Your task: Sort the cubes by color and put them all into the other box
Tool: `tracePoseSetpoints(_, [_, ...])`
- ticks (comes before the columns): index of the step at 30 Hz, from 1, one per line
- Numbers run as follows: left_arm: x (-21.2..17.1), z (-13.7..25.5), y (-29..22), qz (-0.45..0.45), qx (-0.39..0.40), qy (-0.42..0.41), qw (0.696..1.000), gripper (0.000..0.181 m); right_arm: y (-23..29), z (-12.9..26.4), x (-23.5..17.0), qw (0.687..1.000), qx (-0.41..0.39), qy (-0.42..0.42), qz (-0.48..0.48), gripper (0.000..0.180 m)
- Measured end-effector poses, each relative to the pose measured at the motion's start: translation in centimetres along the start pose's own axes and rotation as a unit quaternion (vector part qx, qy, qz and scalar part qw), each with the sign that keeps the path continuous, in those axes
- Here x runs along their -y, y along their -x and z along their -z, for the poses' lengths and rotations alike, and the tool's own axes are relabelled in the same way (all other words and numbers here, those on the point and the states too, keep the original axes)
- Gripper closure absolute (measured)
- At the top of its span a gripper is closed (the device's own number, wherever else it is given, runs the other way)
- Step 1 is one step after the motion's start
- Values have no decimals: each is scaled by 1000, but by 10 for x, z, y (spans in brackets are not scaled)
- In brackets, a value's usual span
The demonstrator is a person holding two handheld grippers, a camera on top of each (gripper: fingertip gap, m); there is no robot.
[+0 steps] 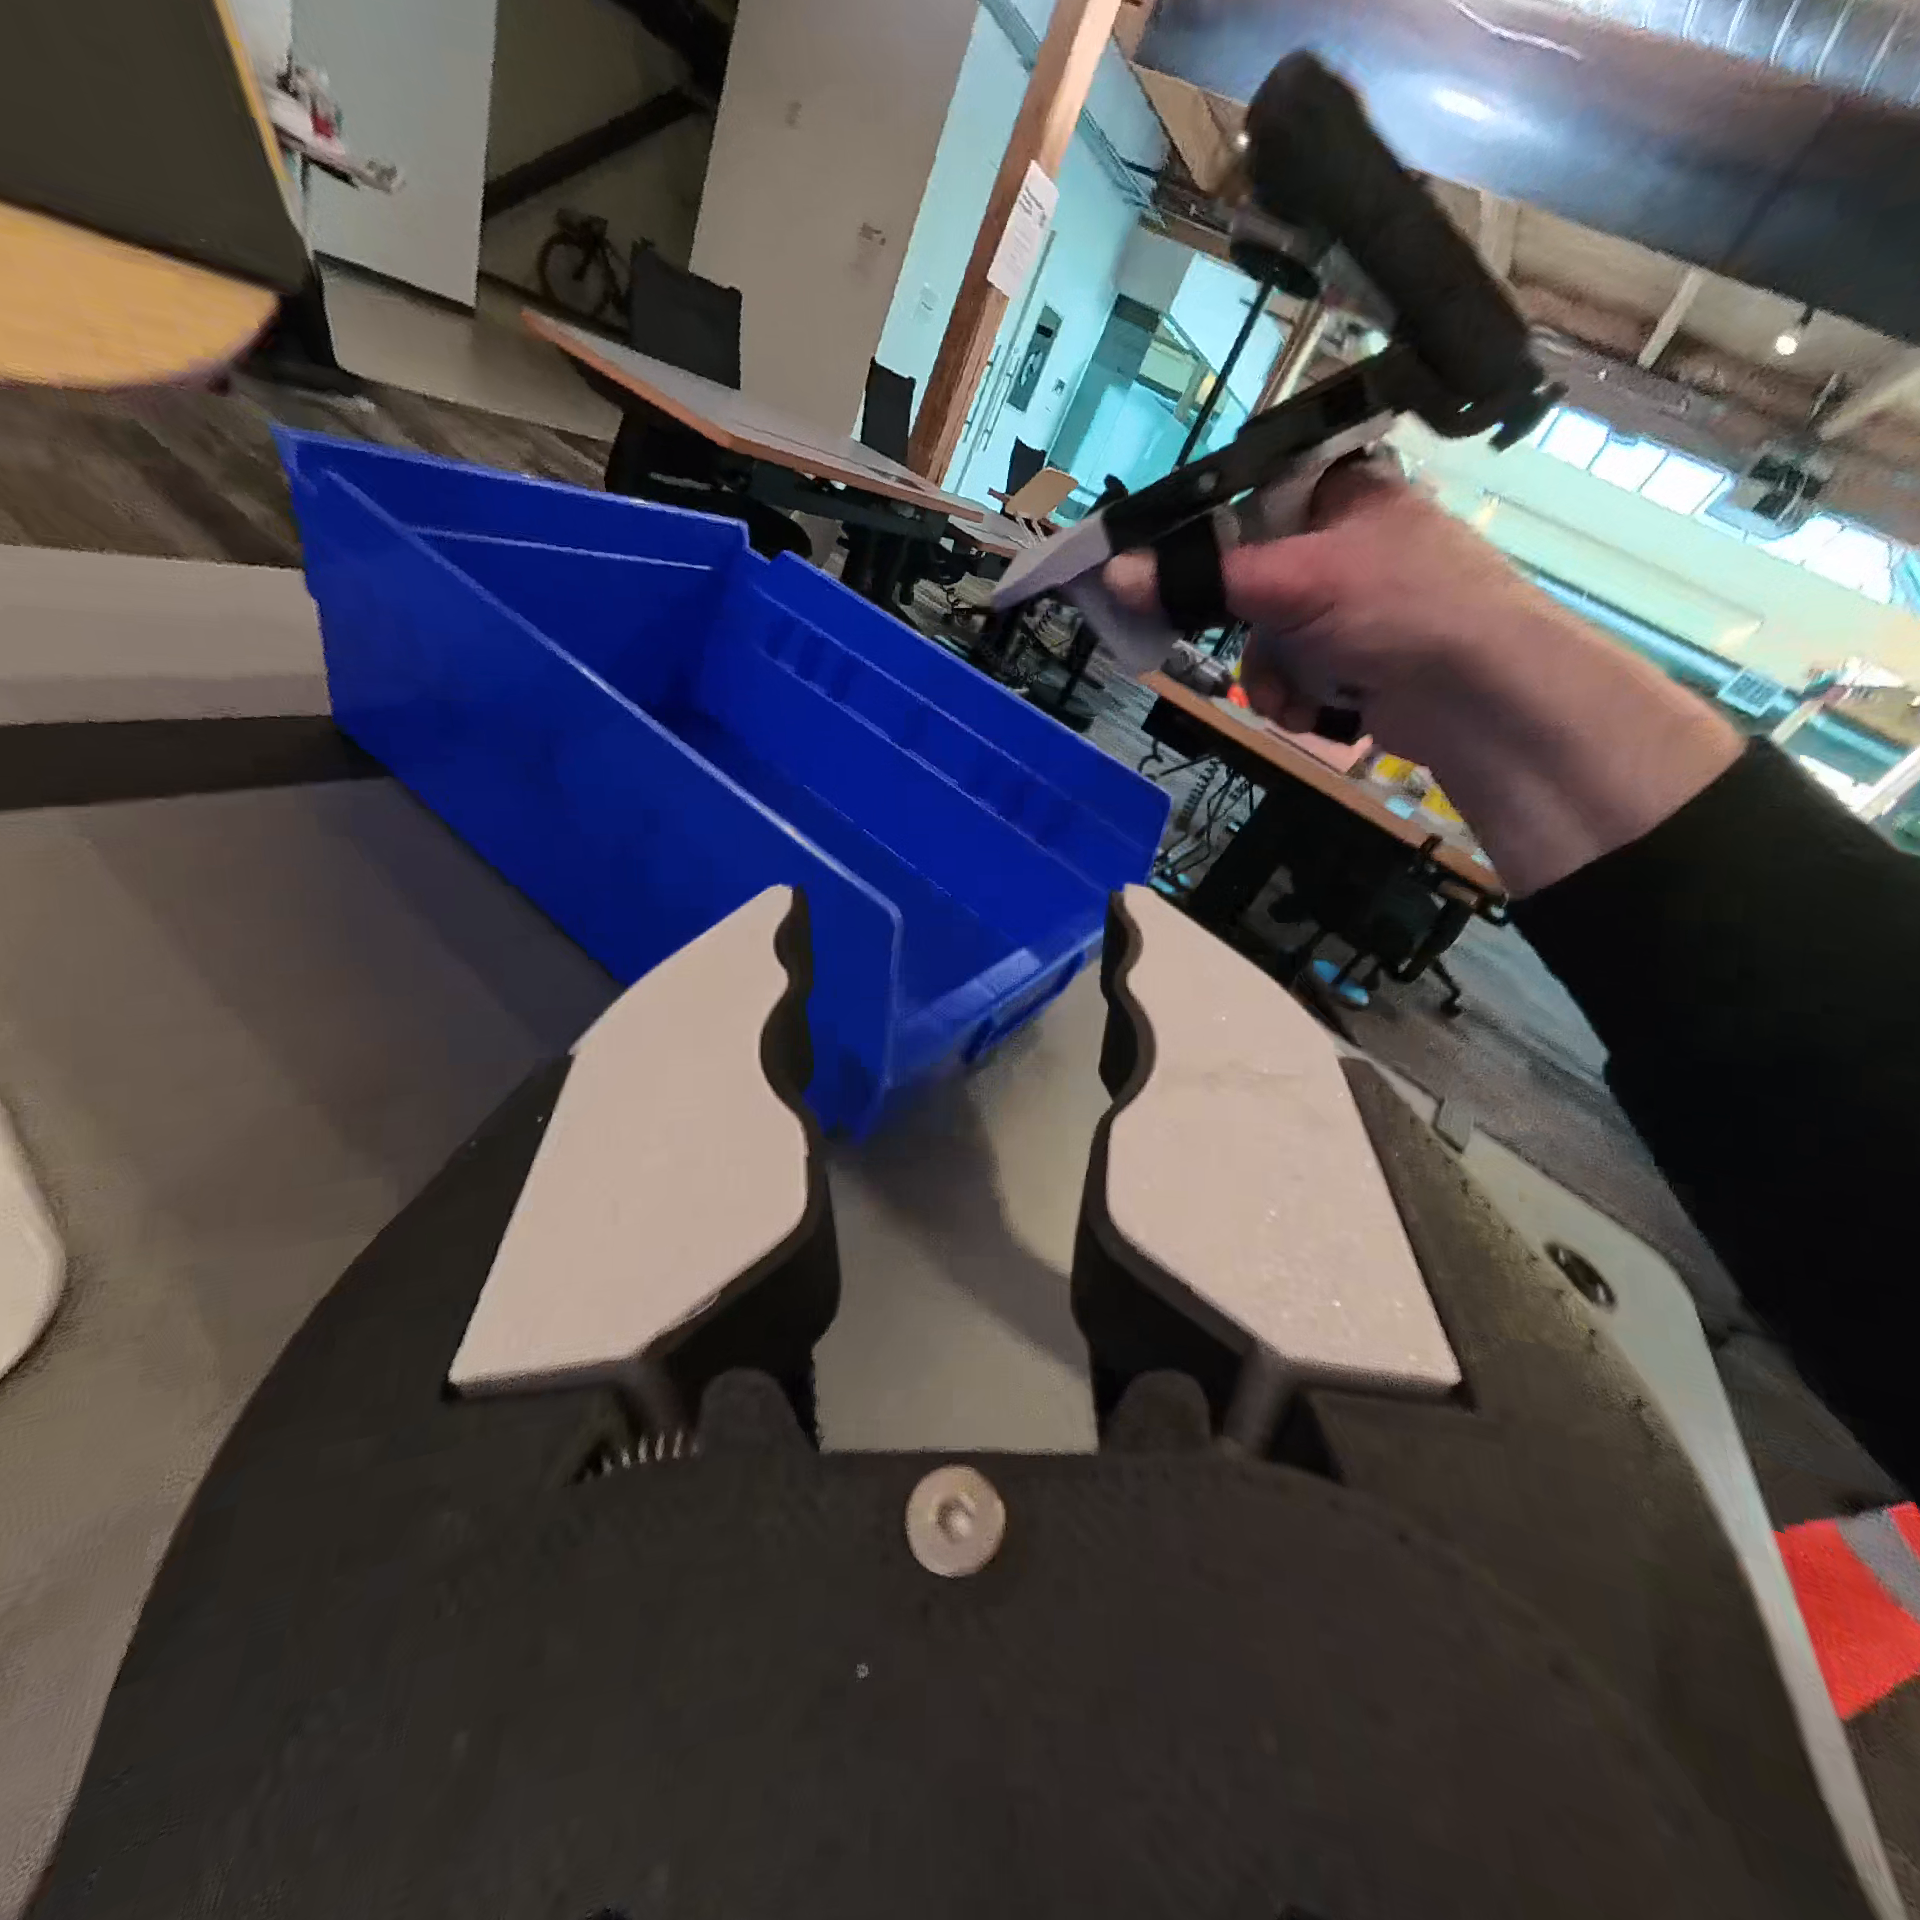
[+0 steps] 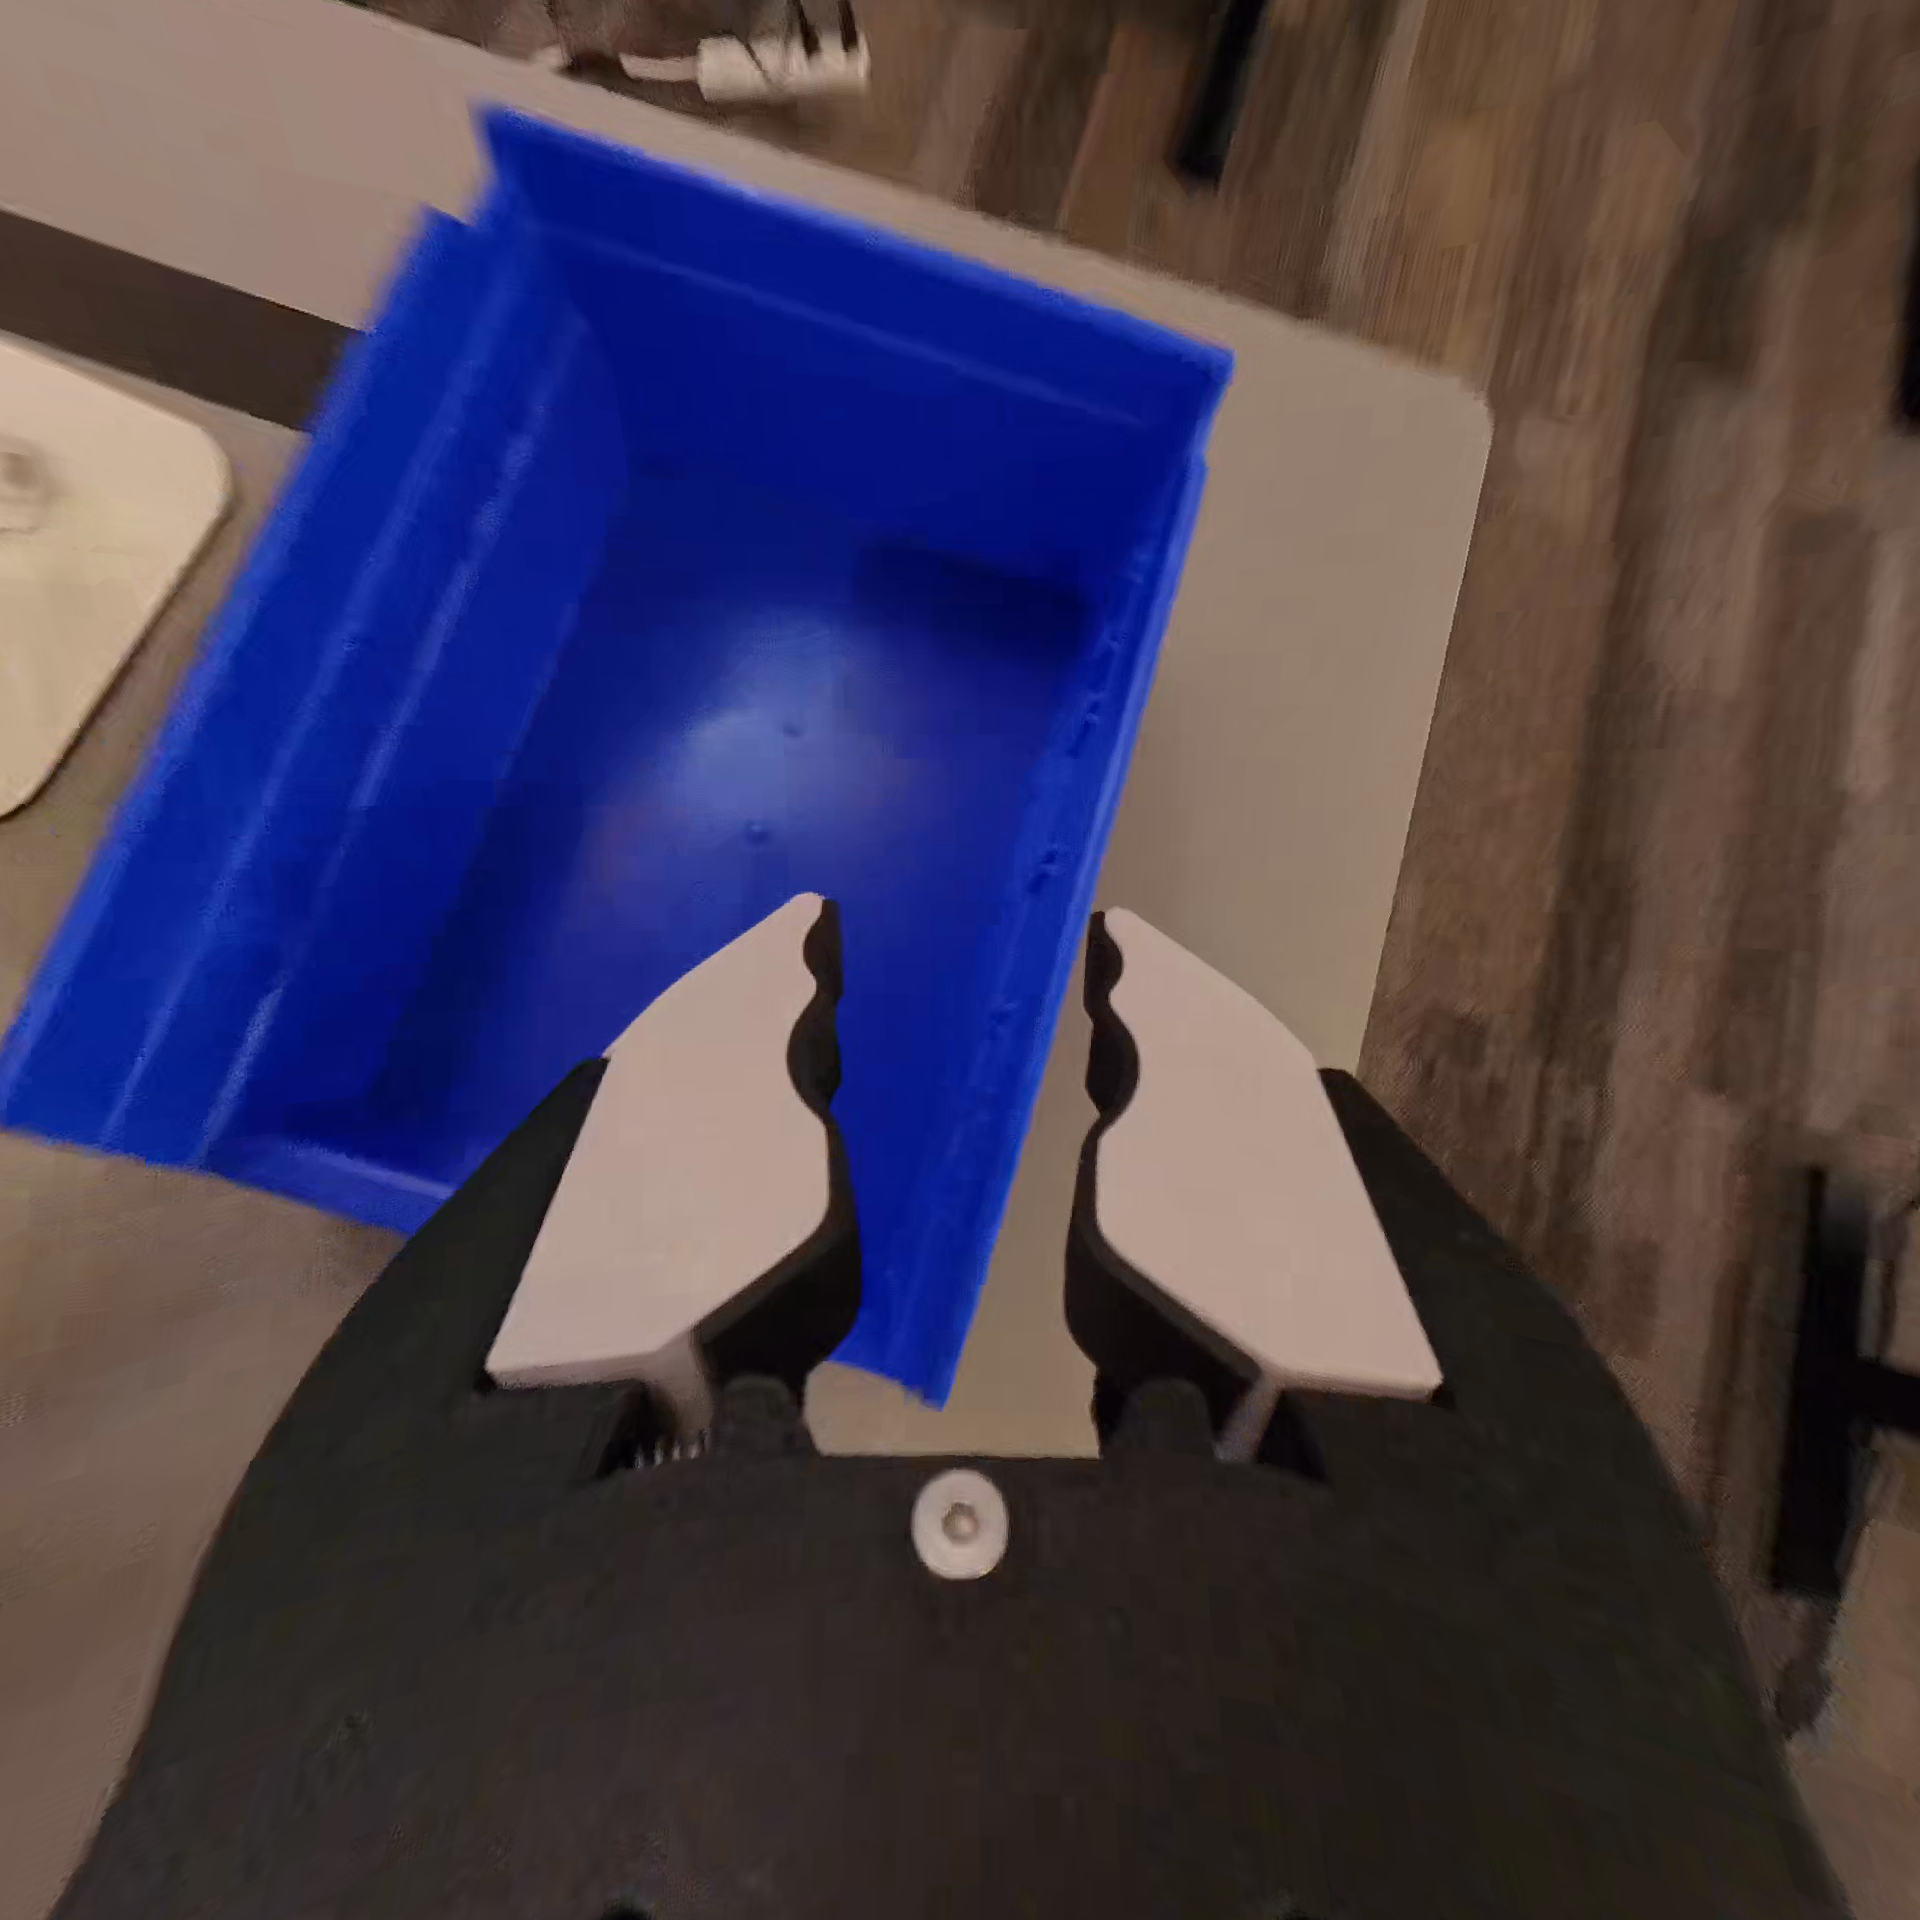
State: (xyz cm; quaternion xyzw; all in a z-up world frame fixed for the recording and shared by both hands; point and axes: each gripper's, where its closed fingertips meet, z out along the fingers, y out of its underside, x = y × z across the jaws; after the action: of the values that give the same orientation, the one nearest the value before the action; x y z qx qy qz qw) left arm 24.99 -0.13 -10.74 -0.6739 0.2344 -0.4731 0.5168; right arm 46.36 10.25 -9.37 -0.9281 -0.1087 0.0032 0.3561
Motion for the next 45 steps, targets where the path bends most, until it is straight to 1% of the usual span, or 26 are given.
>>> tracePoseSetpoints(2, [0, 25, 1, -31, 0, 11, 999, 132, 29, 28, 2, 998, 2, -43, 39, 141])
tracePoseSetpoints(4, [4, 53, 12, -67, 17, 9, 998, 136, 68, 51, 0, 993, 21, -85, 75, 145])
tracePoseSetpoints(6, [6, 83, 24, -111, 37, 15, 993, 141, 113, 64, -8, 987, 54, -111, 100, 152])
tracePoseSetpoints(8, [9, 114, 43, -135, 64, 22, 989, 145, 158, 69, -16, 979, 91, -136, 119, 154])
tracePoseSetpoints(11, [16, 161, 78, -155, 123, 24, 980, 146, 219, 63, -29, 970, 134, -152, 137, 156])
tracePoseSetpoints(14, [28, 205, 115, -183, 195, 19, 963, 149, 270, 51, -30, 960, 157, -183, 140, 160])
tracePoseSetpoints(16, [35, 227, 137, -214, 245, 21, 945, 150, 299, 38, -27, 955, 174, -200, 135, 160])
tracePoseSetpoints(18, [40, 245, 158, -232, 295, 33, 926, 157, 324, 28, -20, 950, 182, -223, 120, 160])
tracePoseSetpoints(20, [48, 256, 172, -248, 329, 29, 911, 158, 344, 16, -14, 949, 177, -232, 120, 158])
tracePoseSetpoints(22, [51, 261, 185, -273, 359, 43, 891, 158, 363, 7, -9, 946, 176, -241, 127, 157])
tracePoseSetpoints(23, [53, 262, 188, -276, 368, 41, 887, 161, 371, 1, -7, 946, 173, -239, 132, 153])
tracePoseSetpoints(24, [55, 261, 189, -271, 367, 39, 889, 164, 376, -6, -6, 948, 168, -234, 135, 148])
tracePoseSetpoints(26, [56, 258, 191, -272, 374, 41, 885, 162, 384, -18, -2, 950, 168, -233, 126, 143])
tracePoseSetpoints(28, [56, 257, 195, -274, 384, 39, 881, 152, 387, -32, -1, 953, 161, -227, 120, 135])
tracePoseSetpoints(30, [52, 254, 200, -260, 384, 44, 885, 134, 386, -44, 0, 956, 144, -228, 114, 124])
tracePoseSetpoints(32, [48, 254, 206, -246, 387, 49, 887, 124, 382, -56, -1, 961, 127, -220, 109, 115])
tracePoseSetpoints(34, [48, 256, 211, -226, 394, 44, 890, 108, 377, -64, -3, 965, 114, -215, 97, 110])
tracePoseSetpoints(36, [46, 255, 212, -210, 387, 41, 897, 107, 370, -68, -5, 968, 97, -212, 94, 104])
tracePoseSetpoints(39, [50, 256, 211, -212, 388, 28, 896, 103, 359, -63, -2, 967, 67, -229, 88, 101])
tracePoseSetpoints(40, [51, 256, 211, -209, 388, 25, 897, 98, 357, -62, -1, 967, 63, -235, 83, 100])
tracePoseSetpoints(42, [51, 257, 211, -207, 387, 18, 899, 96, 354, -60, -2, 965, 54, -242, 79, 99])
tracePoseSetpoints(44, [53, 257, 209, -207, 383, 13, 900, 97, 352, -59, -2, 964, 52, -247, 80, 104])
tracePoseSetpoints(45, [54, 257, 208, -207, 378, 12, 902, 101, 351, -58, -2, 963, 53, -250, 81, 109])
